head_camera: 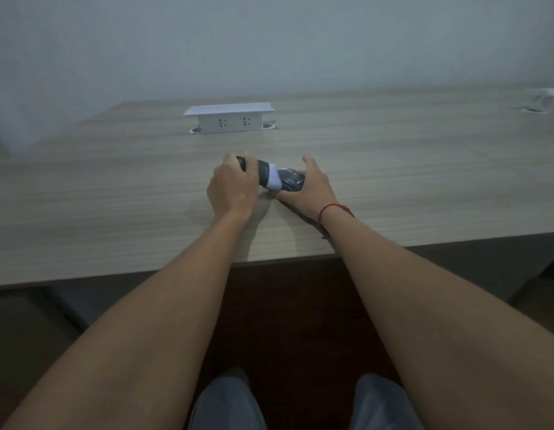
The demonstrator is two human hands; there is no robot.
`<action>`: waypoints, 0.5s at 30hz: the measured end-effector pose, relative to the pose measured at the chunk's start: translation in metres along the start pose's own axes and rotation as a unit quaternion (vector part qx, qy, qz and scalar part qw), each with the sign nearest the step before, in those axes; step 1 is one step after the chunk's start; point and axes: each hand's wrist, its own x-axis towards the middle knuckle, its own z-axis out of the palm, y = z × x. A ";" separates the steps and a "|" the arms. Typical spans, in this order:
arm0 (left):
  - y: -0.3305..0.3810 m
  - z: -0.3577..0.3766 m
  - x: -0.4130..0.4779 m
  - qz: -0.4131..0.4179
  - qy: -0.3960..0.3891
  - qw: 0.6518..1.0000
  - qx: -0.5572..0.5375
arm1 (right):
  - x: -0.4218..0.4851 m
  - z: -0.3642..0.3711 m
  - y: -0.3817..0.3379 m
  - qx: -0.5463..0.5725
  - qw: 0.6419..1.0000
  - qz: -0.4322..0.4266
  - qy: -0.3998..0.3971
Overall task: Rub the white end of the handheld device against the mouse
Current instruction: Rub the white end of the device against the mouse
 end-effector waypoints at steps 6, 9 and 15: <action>0.002 0.003 -0.004 0.051 -0.025 0.998 0.015 | -0.003 -0.003 0.001 -0.002 1.000 -0.010 -0.012; -0.001 -0.001 0.002 0.004 -0.017 1.000 0.001 | -0.004 -0.003 0.000 -0.008 1.000 -0.007 -0.014; -0.002 0.004 -0.002 0.073 -0.049 0.995 -0.043 | -0.004 -0.005 -0.001 -0.006 1.000 -0.007 -0.020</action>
